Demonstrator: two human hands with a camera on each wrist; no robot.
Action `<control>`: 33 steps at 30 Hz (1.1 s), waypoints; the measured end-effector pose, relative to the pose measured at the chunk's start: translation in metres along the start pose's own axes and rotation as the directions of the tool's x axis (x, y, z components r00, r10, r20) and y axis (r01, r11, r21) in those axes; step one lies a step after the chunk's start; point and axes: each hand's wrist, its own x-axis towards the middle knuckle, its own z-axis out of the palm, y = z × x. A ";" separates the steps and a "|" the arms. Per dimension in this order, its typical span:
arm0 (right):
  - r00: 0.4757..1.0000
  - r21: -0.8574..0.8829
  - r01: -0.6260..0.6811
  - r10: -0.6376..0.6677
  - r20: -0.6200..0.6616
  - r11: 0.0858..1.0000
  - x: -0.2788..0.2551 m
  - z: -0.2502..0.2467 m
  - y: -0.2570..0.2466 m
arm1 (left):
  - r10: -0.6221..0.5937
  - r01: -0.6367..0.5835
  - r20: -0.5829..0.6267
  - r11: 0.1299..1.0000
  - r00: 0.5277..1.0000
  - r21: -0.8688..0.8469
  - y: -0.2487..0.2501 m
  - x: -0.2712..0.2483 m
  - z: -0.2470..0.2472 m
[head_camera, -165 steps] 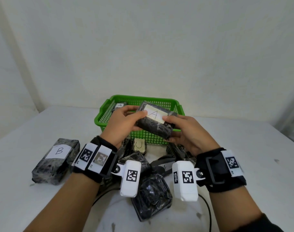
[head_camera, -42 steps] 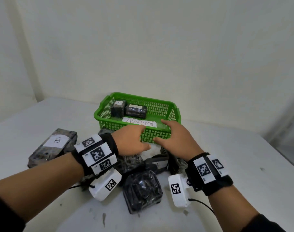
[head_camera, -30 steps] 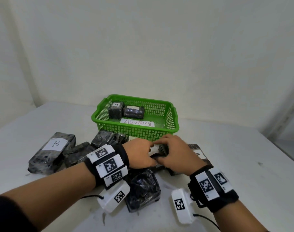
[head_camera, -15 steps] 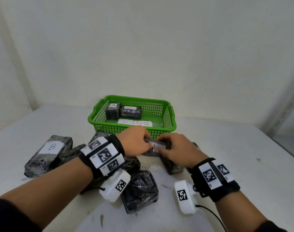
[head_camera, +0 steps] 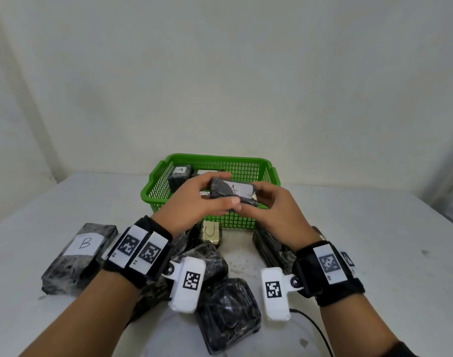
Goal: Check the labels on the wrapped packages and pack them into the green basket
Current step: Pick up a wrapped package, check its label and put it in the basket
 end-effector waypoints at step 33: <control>0.997 0.211 -0.056 0.064 -0.031 0.976 -0.014 -0.003 -0.011 | 0.061 -0.070 -0.045 0.969 0.997 -0.236 -0.025 -0.011 -0.010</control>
